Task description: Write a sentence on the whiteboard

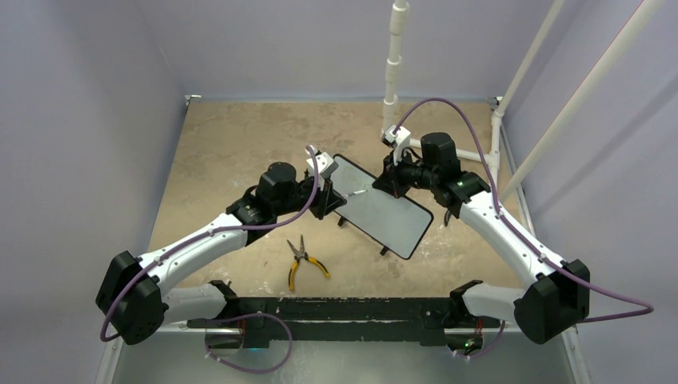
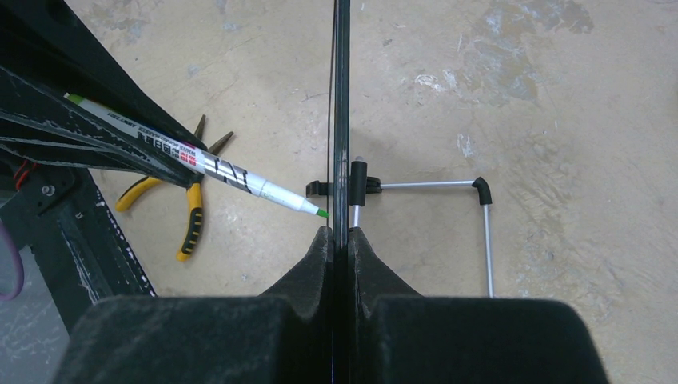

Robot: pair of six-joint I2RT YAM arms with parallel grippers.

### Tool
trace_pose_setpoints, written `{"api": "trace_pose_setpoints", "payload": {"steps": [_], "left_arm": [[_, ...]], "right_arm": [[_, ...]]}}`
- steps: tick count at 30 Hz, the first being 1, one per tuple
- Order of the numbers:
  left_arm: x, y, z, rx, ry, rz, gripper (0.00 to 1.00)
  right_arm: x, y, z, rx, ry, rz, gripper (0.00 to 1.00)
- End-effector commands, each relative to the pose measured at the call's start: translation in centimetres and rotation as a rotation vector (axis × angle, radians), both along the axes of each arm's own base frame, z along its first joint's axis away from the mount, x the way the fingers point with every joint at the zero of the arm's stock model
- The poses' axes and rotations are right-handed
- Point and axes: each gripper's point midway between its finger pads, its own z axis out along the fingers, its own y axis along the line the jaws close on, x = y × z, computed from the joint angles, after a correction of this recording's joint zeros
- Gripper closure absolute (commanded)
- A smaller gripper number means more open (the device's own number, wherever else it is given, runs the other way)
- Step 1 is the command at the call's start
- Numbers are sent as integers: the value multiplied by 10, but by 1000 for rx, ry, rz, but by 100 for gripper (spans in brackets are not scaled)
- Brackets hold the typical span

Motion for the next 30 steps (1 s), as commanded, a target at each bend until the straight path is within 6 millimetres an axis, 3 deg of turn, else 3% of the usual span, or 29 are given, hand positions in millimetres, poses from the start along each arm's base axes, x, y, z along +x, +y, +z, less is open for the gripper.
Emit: {"api": "trace_pose_setpoints", "payload": {"steps": [1,30], "left_arm": [[-5,3,-1,-15,11,-3,100],[4,-9,27,-81,-52,-13,100]], "right_arm": [[-2,4,8,22,-18,21,100],[-2,5,7,23,-16,24,100]]}}
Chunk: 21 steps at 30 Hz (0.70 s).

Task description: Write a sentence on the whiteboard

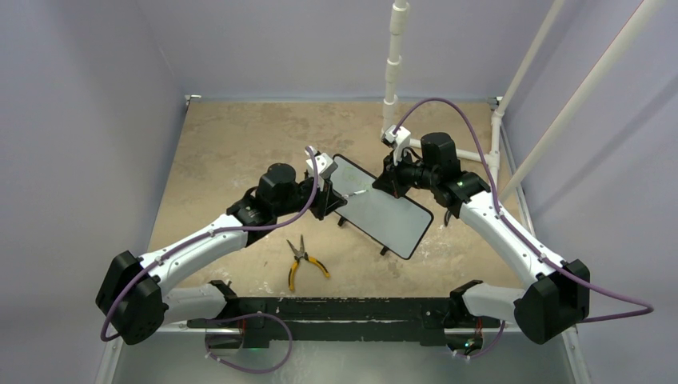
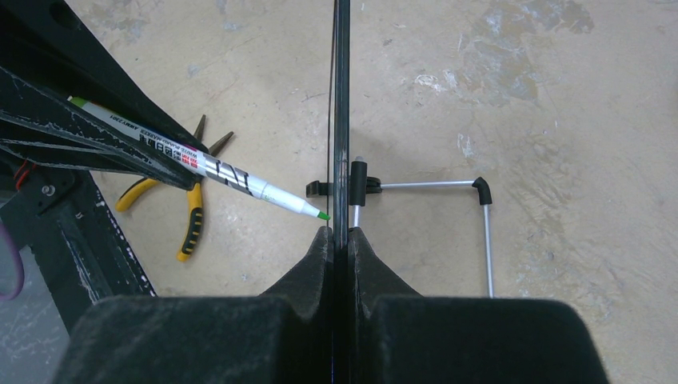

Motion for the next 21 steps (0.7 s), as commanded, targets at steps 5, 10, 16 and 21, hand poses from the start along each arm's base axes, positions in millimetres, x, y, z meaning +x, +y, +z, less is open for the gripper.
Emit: {"api": "trace_pose_setpoints", "payload": {"steps": [5,10,16,21], "left_arm": [[8,-9,29,-65,-54,-9,100],[8,-8,21,-45,-37,-4,100],[6,-8,15,-33,-23,-10,100],[6,-11,17,-46,-21,-22,100]], "right_arm": [[-2,5,7,24,-16,23,100],[-2,5,7,24,-14,25,100],[-2,5,7,24,-16,24,100],[-2,6,7,24,-17,25,100]]}}
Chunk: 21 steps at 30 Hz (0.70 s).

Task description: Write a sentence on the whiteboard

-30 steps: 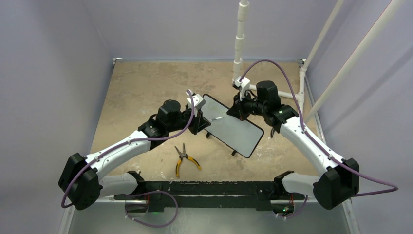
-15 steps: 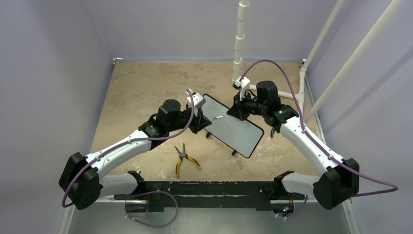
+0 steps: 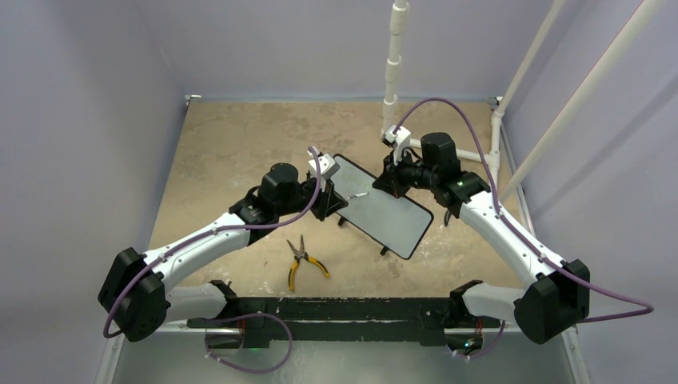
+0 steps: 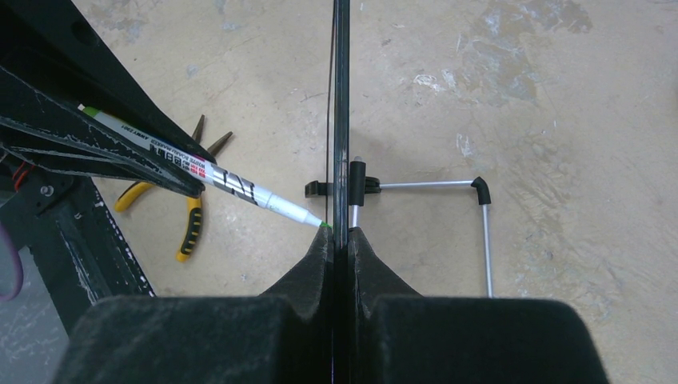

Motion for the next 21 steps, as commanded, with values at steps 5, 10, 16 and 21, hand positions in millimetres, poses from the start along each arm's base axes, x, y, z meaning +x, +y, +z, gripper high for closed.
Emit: {"api": "trace_pose_setpoints", "payload": {"steps": [5,10,16,21], "left_arm": [[6,-13,31,-86,-42,-26,100],[7,-14,39,-106,-59,-21,100],[8,-13,45,-116,-74,-11,100],[7,-14,43,-117,-66,-20,100]], "right_arm": [[-2,6,7,23,-15,26,100],[-2,6,7,23,-14,27,100],[-2,6,7,24,-15,27,100],[-2,6,6,23,-12,28,100]]}}
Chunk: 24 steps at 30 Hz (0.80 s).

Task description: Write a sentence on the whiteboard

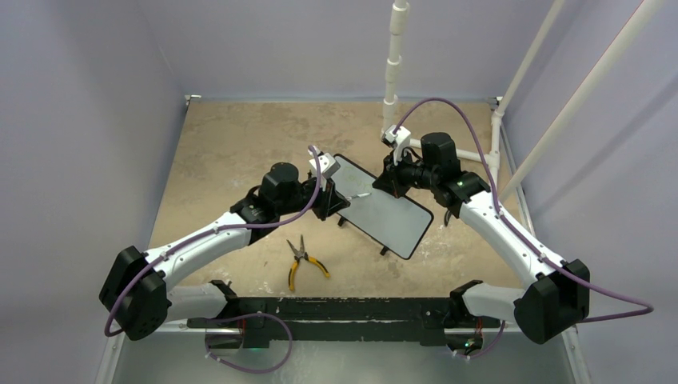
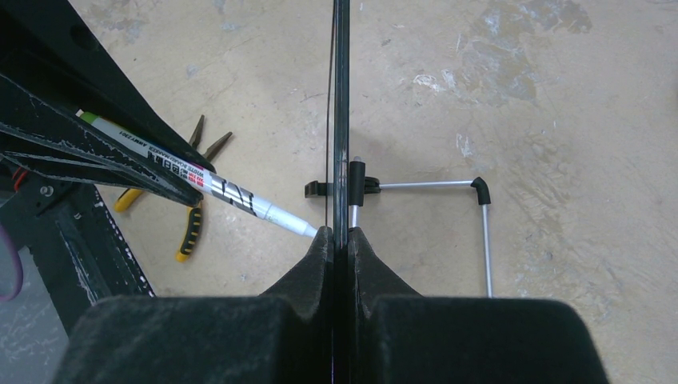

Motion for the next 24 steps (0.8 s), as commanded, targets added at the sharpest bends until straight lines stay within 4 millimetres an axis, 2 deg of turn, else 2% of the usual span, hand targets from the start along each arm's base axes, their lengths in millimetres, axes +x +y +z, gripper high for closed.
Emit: {"api": "trace_pose_setpoints", "payload": {"steps": [1,14,24], "left_arm": [[9,-9,40,-92,-77,1,100],[10,-9,48,-108,-102,5,100],[9,-8,24,-60,-47,2,100]], "right_arm": [[-2,6,6,24,-13,28,100],[-2,6,5,23,-10,28,100],[-1,6,4,19,-7,25,100]]}}
